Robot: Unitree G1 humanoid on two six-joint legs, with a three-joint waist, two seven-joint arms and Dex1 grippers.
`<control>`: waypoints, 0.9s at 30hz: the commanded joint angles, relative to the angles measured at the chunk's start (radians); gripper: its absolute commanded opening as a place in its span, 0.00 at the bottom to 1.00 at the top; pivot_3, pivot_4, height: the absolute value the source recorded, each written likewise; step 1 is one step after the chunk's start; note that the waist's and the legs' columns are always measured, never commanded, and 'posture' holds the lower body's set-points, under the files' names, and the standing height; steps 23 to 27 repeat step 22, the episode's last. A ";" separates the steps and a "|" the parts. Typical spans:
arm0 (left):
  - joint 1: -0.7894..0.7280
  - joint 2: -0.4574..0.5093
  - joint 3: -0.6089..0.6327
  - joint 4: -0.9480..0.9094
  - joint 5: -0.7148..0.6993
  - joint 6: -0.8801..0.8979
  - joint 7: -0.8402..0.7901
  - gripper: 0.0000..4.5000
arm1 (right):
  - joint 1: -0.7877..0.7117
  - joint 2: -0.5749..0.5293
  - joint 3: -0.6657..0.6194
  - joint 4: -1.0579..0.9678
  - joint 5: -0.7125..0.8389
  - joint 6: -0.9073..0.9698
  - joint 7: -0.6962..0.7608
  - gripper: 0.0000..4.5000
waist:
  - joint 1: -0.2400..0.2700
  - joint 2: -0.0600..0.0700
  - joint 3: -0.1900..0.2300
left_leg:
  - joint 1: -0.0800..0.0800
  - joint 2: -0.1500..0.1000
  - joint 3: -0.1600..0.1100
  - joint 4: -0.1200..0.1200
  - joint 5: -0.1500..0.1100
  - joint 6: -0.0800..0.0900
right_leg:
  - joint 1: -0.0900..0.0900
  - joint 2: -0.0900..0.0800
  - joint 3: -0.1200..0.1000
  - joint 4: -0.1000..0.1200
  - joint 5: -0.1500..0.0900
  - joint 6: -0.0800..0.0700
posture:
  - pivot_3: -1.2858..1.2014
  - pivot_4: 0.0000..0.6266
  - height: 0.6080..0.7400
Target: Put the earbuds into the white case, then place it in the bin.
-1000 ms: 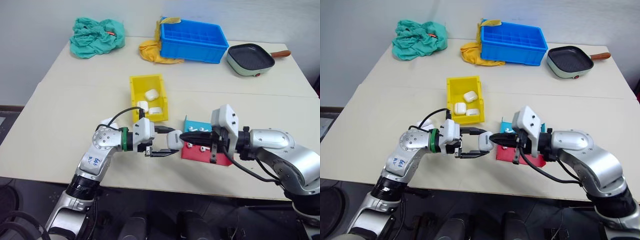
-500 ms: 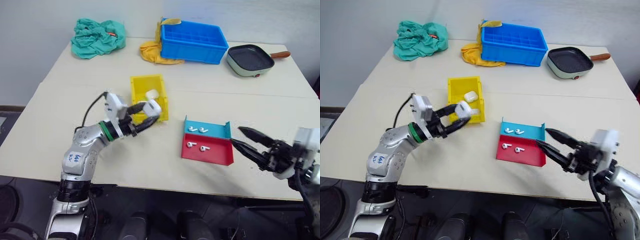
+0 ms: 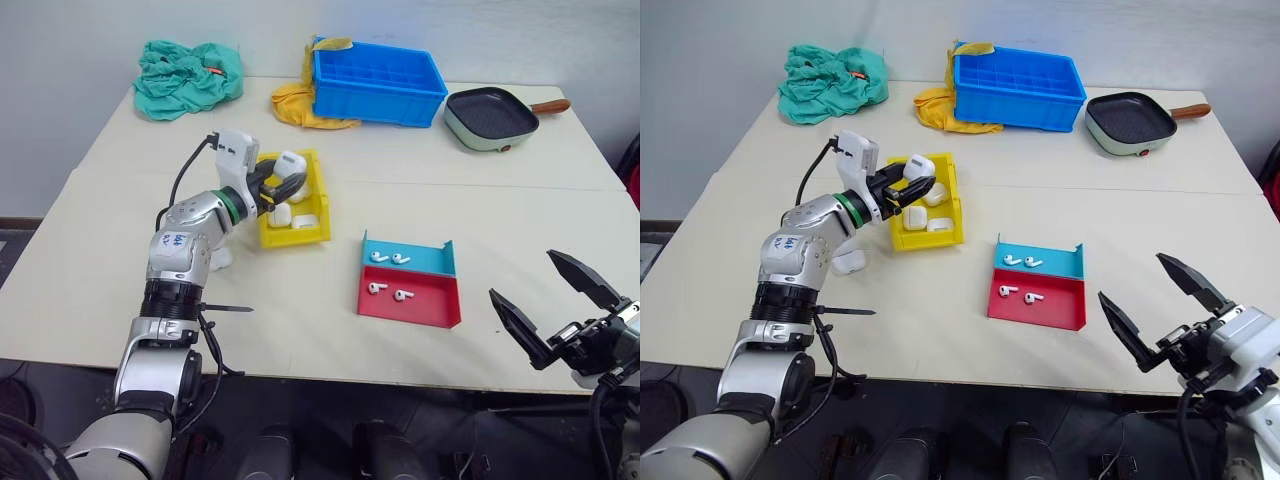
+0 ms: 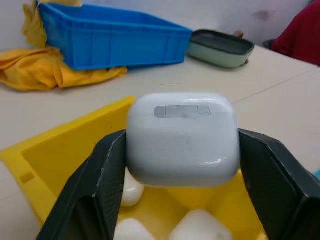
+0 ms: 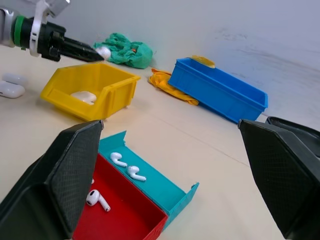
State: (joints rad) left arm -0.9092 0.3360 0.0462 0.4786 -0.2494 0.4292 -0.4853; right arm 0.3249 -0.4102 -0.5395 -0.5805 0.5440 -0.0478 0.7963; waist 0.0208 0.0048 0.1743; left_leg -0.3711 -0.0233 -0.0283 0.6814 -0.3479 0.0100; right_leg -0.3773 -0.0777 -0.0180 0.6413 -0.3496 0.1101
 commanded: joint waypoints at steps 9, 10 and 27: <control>0.134 0.193 0.103 -0.338 -0.181 0.135 -0.257 1.00 | -0.045 -0.107 0.051 0.089 -0.003 -0.048 0.074 1.00 | -0.023 0.000 0.000 | 0.000 0.000 0.000 -0.001 0.000 0.000 | -0.001 0.000 0.003 0.000 0.000 0.000 | 0.52 0.24 1.00; 0.211 0.256 0.107 -0.419 -0.186 0.115 -0.322 1.00 | -0.055 -0.134 0.047 0.112 0.004 -0.047 0.097 1.00 | -0.027 0.000 0.000 | 0.001 0.001 -0.001 -0.001 0.000 -0.001 | -0.001 0.000 0.002 0.001 0.000 0.000 | 0.52 0.24 1.00; 1.008 0.467 0.466 -0.629 -0.071 -0.333 -0.461 1.00 | -0.147 -0.383 0.053 0.326 0.037 -0.042 0.368 1.00 | -0.016 0.000 0.000 | 0.004 0.001 -0.004 -0.003 -0.001 0.001 | 0.003 -0.002 0.006 -0.010 -0.001 -0.001 | 0.52 0.24 1.00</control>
